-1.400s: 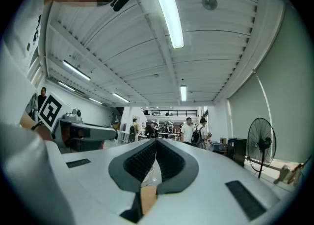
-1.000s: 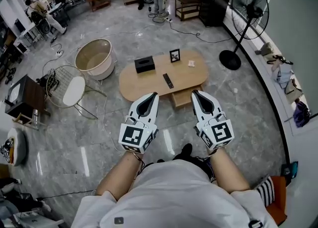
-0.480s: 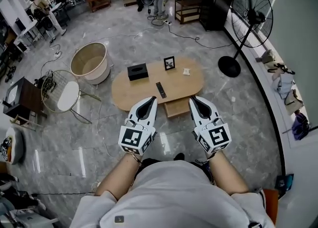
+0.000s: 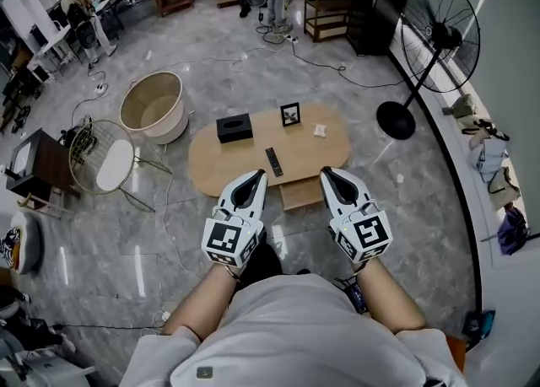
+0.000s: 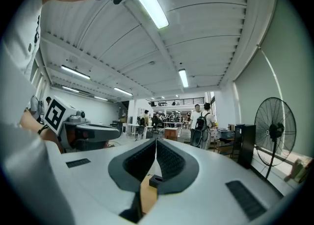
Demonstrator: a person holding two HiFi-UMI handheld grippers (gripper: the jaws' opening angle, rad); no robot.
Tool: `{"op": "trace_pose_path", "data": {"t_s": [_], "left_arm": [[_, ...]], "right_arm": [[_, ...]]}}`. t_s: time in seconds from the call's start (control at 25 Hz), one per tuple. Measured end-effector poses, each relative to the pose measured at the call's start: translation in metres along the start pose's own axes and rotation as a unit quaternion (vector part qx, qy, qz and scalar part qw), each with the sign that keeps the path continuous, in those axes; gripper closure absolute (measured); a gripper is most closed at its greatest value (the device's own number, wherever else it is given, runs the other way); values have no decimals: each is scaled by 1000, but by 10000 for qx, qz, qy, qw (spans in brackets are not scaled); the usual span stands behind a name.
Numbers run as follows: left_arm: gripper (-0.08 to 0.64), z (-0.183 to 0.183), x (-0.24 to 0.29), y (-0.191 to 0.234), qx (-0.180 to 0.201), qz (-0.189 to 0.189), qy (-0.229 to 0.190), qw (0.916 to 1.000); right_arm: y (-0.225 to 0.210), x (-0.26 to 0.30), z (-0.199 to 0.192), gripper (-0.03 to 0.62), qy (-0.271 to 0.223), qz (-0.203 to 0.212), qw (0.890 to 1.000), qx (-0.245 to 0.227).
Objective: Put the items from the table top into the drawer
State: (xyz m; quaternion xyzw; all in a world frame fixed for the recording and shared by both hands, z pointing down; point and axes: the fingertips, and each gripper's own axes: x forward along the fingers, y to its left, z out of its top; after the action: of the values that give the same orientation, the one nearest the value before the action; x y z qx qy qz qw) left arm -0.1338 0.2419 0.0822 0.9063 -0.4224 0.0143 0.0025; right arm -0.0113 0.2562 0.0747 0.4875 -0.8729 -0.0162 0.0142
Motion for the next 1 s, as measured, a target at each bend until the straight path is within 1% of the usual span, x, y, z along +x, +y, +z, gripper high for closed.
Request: {"op": "trace_pose_path", "data": {"t_s": [0.24,0.6,0.72,0.84,1.0], "left_arm": [[551,-16,41,40,-77,-147,67,9998],[551,-50,110,122,-251,-387,357,9983],[551,-68,133,150,-257,-447,463,9976],[551,-94,153,178,-255,-480,592,9968],[551,-139,174,208,-396,-471,869,9943]], "right_arm": [[-19,53,-20,561,148,-35,9999,61],[-52,158,-65,558,568,-126,9977,350],[-63,194,-88,558,733,-114,9963,422],[-73,228,-119,551,947,-141,9941,512],[-85,261,-172,494,1412,-193,9871,733]]}}
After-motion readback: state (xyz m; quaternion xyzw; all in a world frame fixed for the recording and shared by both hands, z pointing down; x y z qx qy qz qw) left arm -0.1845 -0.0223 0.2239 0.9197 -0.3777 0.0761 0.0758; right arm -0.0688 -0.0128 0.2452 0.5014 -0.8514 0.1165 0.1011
